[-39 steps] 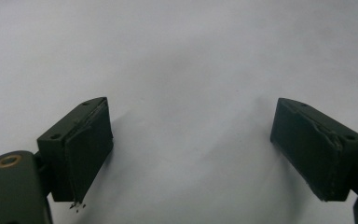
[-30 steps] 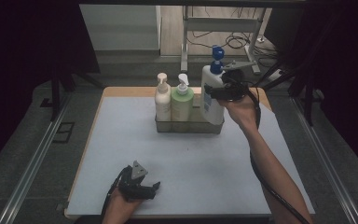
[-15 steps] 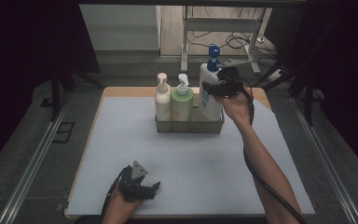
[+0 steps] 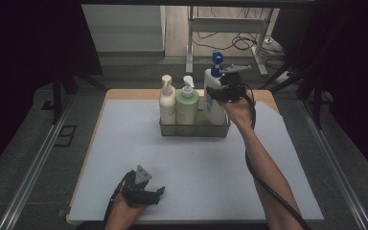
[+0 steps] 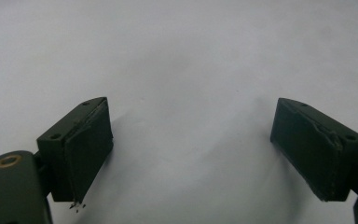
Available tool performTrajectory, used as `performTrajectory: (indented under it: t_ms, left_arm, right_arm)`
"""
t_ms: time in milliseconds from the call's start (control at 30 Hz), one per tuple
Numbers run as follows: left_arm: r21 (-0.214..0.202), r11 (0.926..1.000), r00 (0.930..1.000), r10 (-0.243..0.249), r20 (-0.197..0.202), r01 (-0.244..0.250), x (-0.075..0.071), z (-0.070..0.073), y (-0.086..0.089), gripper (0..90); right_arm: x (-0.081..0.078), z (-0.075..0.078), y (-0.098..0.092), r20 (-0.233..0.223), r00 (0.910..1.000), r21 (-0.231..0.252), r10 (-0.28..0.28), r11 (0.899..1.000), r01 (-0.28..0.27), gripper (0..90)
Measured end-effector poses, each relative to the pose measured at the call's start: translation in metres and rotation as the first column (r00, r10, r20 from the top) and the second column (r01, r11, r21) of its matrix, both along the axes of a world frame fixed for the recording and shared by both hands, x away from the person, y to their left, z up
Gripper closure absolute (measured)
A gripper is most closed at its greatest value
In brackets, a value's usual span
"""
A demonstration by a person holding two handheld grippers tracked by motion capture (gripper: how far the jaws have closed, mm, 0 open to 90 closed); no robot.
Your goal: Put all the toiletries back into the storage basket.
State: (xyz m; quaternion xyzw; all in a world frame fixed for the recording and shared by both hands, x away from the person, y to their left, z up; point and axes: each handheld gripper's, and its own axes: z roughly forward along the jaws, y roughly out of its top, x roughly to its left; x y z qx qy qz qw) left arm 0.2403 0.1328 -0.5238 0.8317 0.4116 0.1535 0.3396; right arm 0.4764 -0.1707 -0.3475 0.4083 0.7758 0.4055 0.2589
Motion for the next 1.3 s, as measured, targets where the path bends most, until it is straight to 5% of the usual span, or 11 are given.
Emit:
performTrajectory:
  t_ms: [467, 1300]
  left_arm:
    - [-0.001, 1.0000, 1.0000, 0.001, 0.000, -0.001, 0.000, 0.000, 0.000, 12.7]
    - [-0.001, 1.0000, 1.0000, 0.000, 0.001, 0.000, 0.000, 0.000, 0.000, 12.6]
  right_arm:
    - [-0.004, -0.024, -0.006, -0.035, 0.9994, 0.011, 0.003, 1.000, -0.003, 40.2]
    - [-0.008, -0.044, -0.013, -0.094, 0.9956, -0.001, 0.003, 1.000, -0.003, 39.9]
